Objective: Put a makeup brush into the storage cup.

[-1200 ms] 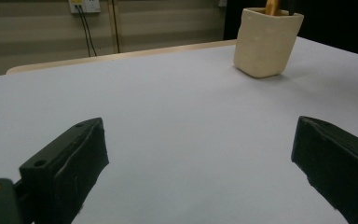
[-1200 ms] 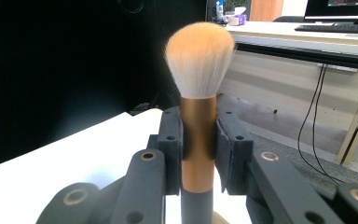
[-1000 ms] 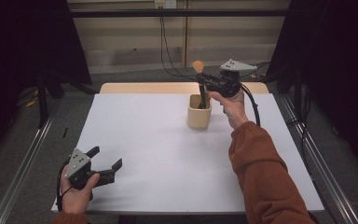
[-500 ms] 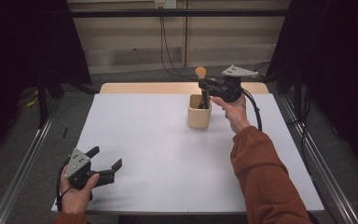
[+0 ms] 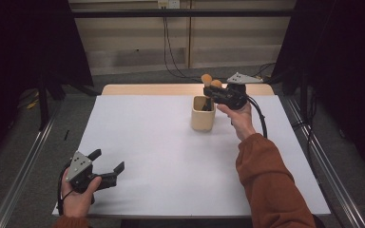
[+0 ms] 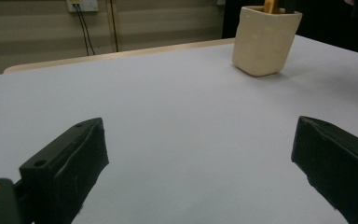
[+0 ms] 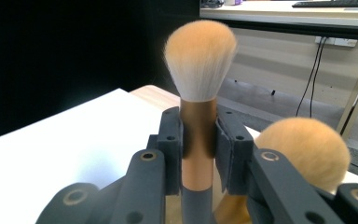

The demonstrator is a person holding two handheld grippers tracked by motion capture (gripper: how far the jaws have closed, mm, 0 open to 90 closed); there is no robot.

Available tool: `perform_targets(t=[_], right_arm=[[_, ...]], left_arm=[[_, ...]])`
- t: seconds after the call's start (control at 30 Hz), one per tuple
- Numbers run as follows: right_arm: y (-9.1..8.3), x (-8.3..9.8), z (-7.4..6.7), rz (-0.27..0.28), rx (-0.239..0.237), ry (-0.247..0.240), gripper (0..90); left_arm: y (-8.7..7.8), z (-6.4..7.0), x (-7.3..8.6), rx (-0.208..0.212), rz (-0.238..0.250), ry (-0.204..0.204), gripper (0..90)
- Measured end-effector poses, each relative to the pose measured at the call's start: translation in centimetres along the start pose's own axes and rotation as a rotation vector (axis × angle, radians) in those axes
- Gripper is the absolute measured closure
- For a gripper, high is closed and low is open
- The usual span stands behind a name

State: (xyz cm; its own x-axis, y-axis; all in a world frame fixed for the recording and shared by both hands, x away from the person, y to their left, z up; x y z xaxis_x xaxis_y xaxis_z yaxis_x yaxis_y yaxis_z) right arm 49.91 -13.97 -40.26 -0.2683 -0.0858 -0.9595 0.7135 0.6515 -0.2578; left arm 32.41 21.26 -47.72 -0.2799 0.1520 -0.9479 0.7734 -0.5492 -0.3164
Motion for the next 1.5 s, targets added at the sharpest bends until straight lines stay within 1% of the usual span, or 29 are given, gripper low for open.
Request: perform_targets(t=[0.13,0.33,0.57,0.63,0.77,0.93,0.97,1.1,1.13,1.23,1.37,1.5], right_arm=[[-0.2,0.7,0.2,-0.017,0.016,0.012,74.1],[-0.2,1.3,0.1,-0.021,0.01,0.017,74.1],[-0.1,1.9,0.5,-0.032,0.017,0.032,73.9],[0.0,2.3,0.5,-0.047,0.016,0.039,73.9],[0.0,2.8,0.3,-0.056,0.012,0.04,73.7],[0.0,3.3,0.4,-0.067,0.016,0.048,73.1],[0.0,3.4,0.4,-0.067,0.013,0.043,72.4],[-0.1,3.7,0.3,-0.068,0.013,0.046,68.9],[-0.2,3.8,0.4,-0.071,0.016,0.042,64.9],[-0.3,3.9,0.4,-0.071,0.018,0.05,62.3],[-0.5,3.9,0.3,-0.073,0.014,0.059,54.2],[-0.9,4.2,0.3,-0.073,0.01,0.064,43.9]], left_arm=[[0.0,0.0,0.0,0.0,0.002,0.003,3.4],[0.0,0.0,0.0,0.001,0.001,0.004,3.4],[0.0,0.0,0.0,0.0,0.001,0.002,3.4],[0.0,0.0,0.0,-0.001,0.0,0.003,3.4],[0.0,0.1,0.0,0.0,0.001,0.001,3.4],[0.0,0.1,0.0,0.002,0.0,0.002,3.4],[0.0,0.1,0.0,0.002,0.0,0.002,3.4],[0.0,0.1,0.0,0.001,0.0,0.001,3.4],[0.0,0.1,0.0,0.001,-0.001,0.002,3.4],[0.0,0.1,0.0,0.003,-0.001,0.002,3.4],[0.0,0.1,0.1,0.003,-0.004,0.002,3.4],[0.1,0.1,0.1,0.003,-0.005,0.005,3.4]])
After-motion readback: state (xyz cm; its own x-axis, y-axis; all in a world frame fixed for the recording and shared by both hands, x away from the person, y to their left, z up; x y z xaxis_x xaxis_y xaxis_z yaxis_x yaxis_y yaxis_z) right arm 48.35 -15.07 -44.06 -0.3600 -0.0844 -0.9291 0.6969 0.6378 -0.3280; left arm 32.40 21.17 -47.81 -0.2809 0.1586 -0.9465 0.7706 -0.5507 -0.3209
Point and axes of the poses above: each handheld gripper's, and its own axes: y roughly forward along the jaws, x roughly out of its underside, z roughly to its right, the point moved 9 cm from there along y, roughly forward along the jaws, and after that the axes turned 1 degree about y, right-handed, at the moved point
